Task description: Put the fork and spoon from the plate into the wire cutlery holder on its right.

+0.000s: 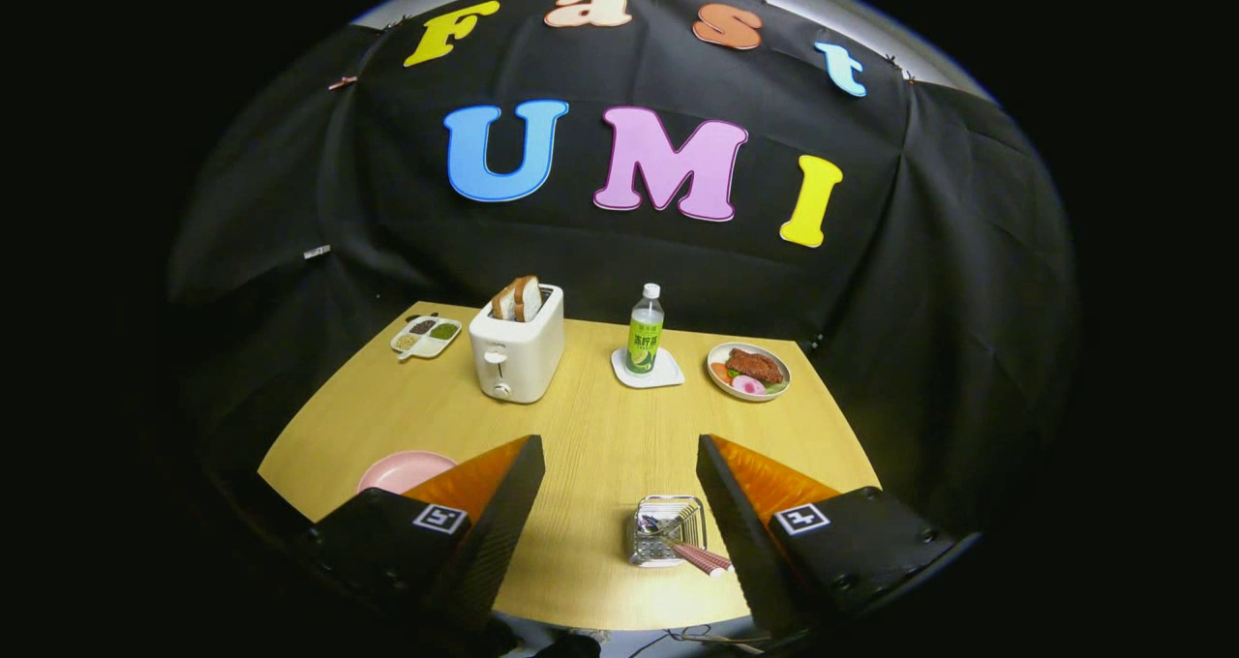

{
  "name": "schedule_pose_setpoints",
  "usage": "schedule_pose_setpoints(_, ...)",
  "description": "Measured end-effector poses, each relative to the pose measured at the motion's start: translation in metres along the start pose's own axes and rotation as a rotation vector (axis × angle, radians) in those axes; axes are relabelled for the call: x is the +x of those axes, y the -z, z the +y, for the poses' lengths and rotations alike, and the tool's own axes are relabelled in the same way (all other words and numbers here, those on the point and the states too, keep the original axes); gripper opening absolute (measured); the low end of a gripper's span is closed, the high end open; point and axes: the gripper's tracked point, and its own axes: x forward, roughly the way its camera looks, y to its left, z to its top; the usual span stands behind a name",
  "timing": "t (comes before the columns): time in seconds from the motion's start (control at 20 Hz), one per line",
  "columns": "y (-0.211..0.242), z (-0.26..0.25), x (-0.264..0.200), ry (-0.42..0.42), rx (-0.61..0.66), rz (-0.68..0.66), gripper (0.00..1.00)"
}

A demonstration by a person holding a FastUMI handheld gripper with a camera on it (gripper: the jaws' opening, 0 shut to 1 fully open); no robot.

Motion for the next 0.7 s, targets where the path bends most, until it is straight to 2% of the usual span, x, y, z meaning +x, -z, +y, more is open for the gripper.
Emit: schedule_pose_setpoints(0.7,0.016,0.0,-0.001,-0.001,-0.004,0.042,0.99)
